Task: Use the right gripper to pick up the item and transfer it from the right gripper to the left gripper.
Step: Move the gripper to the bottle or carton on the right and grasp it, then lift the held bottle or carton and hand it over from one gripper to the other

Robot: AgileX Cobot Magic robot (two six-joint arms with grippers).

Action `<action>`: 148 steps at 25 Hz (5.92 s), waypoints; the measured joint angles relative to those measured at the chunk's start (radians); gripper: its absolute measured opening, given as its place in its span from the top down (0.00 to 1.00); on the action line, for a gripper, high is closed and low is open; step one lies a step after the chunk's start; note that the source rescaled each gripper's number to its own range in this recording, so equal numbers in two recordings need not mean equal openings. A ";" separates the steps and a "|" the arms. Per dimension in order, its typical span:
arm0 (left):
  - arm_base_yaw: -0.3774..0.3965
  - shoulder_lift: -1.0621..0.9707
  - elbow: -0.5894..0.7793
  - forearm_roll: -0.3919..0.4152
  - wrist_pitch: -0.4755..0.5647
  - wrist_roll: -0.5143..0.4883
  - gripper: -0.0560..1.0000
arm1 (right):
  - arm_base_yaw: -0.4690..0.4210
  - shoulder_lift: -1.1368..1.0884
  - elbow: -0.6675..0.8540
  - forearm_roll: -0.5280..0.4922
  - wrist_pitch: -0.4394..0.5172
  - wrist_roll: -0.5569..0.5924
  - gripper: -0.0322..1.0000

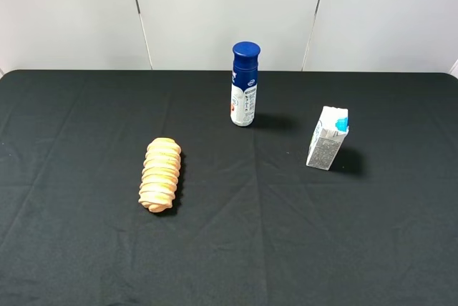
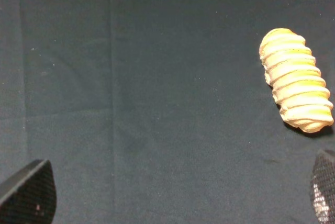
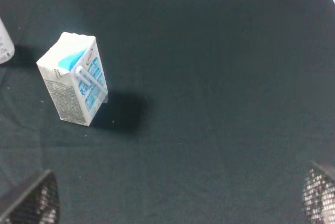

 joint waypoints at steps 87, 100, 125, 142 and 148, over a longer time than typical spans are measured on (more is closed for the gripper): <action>0.000 0.000 0.000 0.000 0.000 0.000 0.06 | 0.271 1.797 -0.785 0.078 -0.068 0.312 0.00; 0.000 0.000 0.000 0.000 0.000 0.000 0.06 | 0.271 1.893 -0.785 0.038 -0.095 0.344 0.00; 0.000 0.000 0.000 0.000 0.000 0.000 0.06 | 0.271 1.895 -0.785 0.048 -0.105 0.411 0.92; 0.000 0.000 0.000 0.000 0.000 0.000 0.06 | 0.271 1.896 -0.978 0.092 0.132 0.300 0.92; 0.000 0.000 0.000 0.000 0.001 0.000 0.06 | 0.271 1.840 -0.983 0.098 0.169 0.251 0.92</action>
